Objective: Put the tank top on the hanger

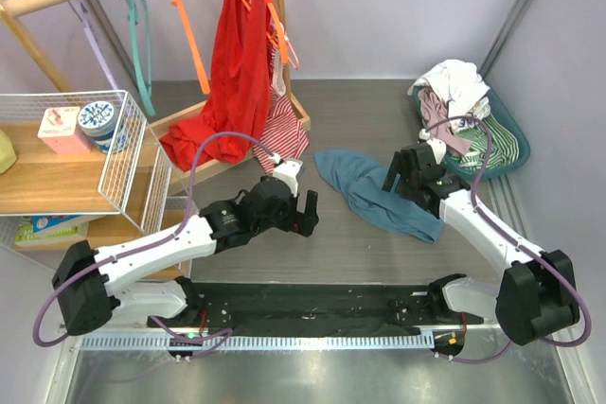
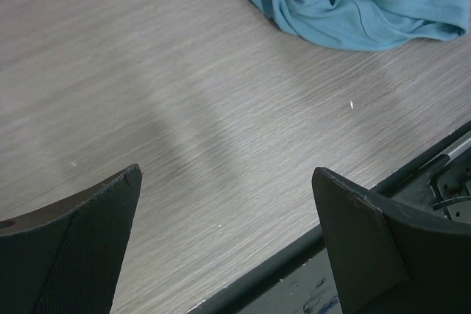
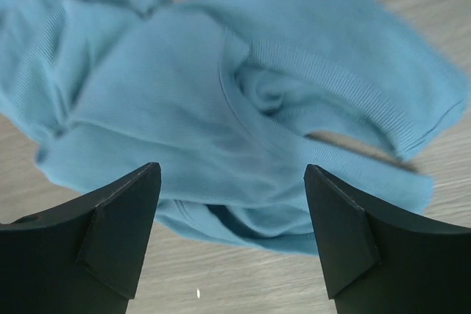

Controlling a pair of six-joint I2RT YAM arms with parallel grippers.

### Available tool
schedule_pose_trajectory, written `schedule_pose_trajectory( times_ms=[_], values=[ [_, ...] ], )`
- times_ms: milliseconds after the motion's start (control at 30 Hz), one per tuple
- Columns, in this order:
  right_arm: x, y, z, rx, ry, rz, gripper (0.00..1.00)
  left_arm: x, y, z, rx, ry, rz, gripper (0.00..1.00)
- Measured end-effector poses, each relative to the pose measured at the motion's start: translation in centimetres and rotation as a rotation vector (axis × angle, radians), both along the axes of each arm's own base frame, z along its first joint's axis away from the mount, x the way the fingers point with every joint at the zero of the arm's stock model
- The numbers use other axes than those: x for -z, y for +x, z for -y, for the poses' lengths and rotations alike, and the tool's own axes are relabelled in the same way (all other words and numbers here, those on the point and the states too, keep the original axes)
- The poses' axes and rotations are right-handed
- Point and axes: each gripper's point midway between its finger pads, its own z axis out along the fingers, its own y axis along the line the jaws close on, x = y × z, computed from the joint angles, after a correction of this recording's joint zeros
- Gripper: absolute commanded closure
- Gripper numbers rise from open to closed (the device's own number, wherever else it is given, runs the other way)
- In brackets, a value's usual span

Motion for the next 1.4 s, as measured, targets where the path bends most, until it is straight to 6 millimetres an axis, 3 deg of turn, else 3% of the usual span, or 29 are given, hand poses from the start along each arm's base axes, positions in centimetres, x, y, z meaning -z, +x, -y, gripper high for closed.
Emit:
schedule_pose_trajectory(
  times_ms=[133,367,533,667,767,833,933,1000,1200,1300,1400],
  values=[
    [3.1,-1.7,-0.9,-0.023,0.086,-0.072,0.2,1.2,-0.2,0.7,-0.016,-0.033,-0.044,0.02],
    [7.4,-2.7,-5.8,-0.125,0.25,-0.185,0.25,-0.2,-0.2,1.0,-0.035,-0.114,-0.03,0.0],
    [7.1,-1.8,-13.6,-0.298,0.33,-0.166,0.26,-1.0,-1.0,-0.5,-0.06,-0.155,-0.016,0.0],
    [6.6,-1.5,-22.0,-0.465,0.402,-0.171,0.27,-1.9,-1.1,-1.9,-0.092,-0.171,0.01,0.0],
    [6.1,-1.2,-26.3,-0.546,0.436,-0.177,0.27,-2.1,-1.3,-2.8,-0.116,-0.175,0.021,0.0],
    [5.4,-0.9,-27.6,-0.574,0.452,-0.167,0.27,-1.7,-1.5,-3.4,-0.131,-0.171,0.017,0.0],
    [3.9,-0.6,-27.4,-0.581,0.443,-0.142,0.26,-0.5,-1.7,-3.9,-0.141,-0.154,0.002,0.0],
    [2.2,-0.9,-26.1,-0.578,0.414,-0.122,0.25,0.7,-1.9,-3.9,-0.142,-0.138,-0.022,0.01],
    [-4.1,-2.7,-19.9,-0.504,0.346,0.009,0.26,5.1,-2.7,-3.3,-0.122,-0.08,-0.111,0.03],
    [-4.2,-4.6,-16.4,-0.437,0.307,0.013,0.27,6.7,-2.9,-2.7,-0.111,-0.06,-0.145,0.06],
    [-1.6,-6.8,-13.8,-0.385,0.265,-0.058,0.29,7.6,-2.9,-2.0,-0.1,-0.052,-0.162,0.09]
  ],
)
